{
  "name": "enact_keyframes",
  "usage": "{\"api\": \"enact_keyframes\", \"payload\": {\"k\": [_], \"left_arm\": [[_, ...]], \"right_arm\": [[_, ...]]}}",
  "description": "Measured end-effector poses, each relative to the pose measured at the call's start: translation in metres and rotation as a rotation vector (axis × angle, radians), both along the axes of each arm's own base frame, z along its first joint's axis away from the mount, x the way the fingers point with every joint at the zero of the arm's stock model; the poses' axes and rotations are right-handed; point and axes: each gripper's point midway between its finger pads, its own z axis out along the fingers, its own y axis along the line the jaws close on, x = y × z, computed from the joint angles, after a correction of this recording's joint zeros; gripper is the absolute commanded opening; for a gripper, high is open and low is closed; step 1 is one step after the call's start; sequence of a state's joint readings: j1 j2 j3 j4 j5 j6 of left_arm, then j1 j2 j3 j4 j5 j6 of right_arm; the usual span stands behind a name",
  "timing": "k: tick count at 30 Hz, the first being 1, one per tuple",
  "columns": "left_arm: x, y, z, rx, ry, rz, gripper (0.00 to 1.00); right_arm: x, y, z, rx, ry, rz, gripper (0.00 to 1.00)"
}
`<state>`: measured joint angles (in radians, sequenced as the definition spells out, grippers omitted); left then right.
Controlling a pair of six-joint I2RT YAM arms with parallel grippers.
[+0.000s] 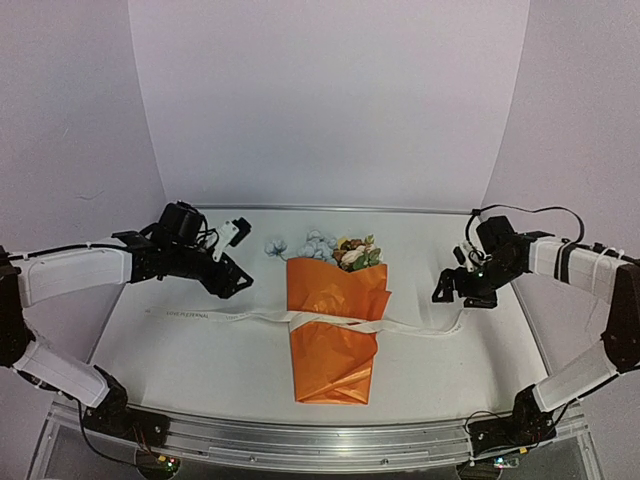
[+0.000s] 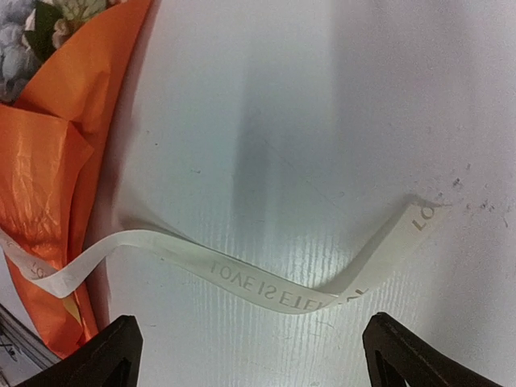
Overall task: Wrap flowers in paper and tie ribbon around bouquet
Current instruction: Tie the ribbon around the folded bouquet.
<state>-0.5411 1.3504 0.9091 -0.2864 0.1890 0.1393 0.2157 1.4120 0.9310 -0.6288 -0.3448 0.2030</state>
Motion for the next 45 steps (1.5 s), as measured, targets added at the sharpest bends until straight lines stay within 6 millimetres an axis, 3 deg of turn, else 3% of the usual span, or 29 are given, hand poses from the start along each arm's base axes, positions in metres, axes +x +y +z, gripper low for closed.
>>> {"api": "enact_keyframes", "payload": {"k": [4,12,24,32,45], "left_arm": [[-0.034,-0.035,-0.018,0.105,-0.068,-0.258,0.74],[-0.057,-0.059,-0.078,0.304,-0.074,-0.509,0.75],[-0.037,-0.076,-0.111,0.371,-0.151,-0.597,0.67],[-0.033,-0.085,-0.117,0.36,-0.168,-0.621,0.48],[-0.033,-0.088,-0.118,0.345,-0.167,-0.629,0.36]], "right_arm": [[-0.001,0.02,0.001,0.023,-0.044,0.112,0.98],[-0.018,0.051,-0.005,-0.01,-0.122,0.362,0.98],[-0.03,0.079,-0.017,-0.046,-0.207,0.565,0.98],[-0.038,0.104,-0.04,-0.092,-0.215,0.714,0.98],[-0.021,0.142,-0.071,-0.271,-0.383,0.879,0.97]]}}
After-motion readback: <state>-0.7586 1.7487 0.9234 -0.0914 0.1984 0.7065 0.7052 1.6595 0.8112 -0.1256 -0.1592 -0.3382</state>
